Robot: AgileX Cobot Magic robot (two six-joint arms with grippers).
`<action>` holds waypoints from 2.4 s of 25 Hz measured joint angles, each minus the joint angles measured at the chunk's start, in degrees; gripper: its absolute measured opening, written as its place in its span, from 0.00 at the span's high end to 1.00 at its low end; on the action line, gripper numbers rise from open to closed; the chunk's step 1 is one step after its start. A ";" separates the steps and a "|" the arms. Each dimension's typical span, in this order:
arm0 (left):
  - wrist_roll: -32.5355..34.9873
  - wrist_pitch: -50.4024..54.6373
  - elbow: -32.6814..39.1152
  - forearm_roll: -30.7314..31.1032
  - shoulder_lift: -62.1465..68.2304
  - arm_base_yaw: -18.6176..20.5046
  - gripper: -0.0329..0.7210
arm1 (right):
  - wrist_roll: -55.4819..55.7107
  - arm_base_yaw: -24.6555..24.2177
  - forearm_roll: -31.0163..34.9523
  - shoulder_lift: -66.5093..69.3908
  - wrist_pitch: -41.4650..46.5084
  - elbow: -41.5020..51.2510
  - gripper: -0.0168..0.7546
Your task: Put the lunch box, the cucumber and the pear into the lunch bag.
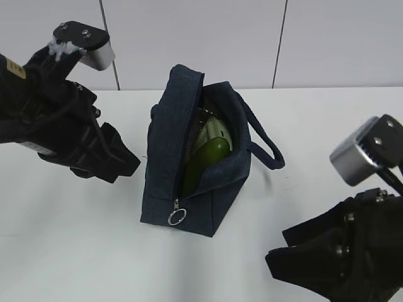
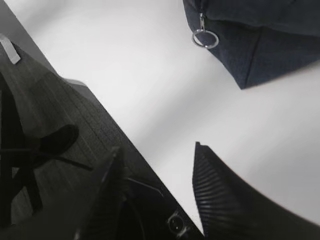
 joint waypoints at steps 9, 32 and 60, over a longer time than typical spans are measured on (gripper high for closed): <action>5.06 -4.29 0.00 -0.06 1.16 0.00 0.62 | -49.88 0.00 46.32 3.78 -5.45 7.81 0.52; 14.64 -14.36 0.00 -7.70 9.48 0.00 0.62 | -62.65 0.00 50.06 28.54 0.22 1.56 0.54; 14.64 -14.38 0.07 -10.32 7.02 -0.10 0.95 | -45.68 0.00 49.90 30.20 1.28 -1.78 0.54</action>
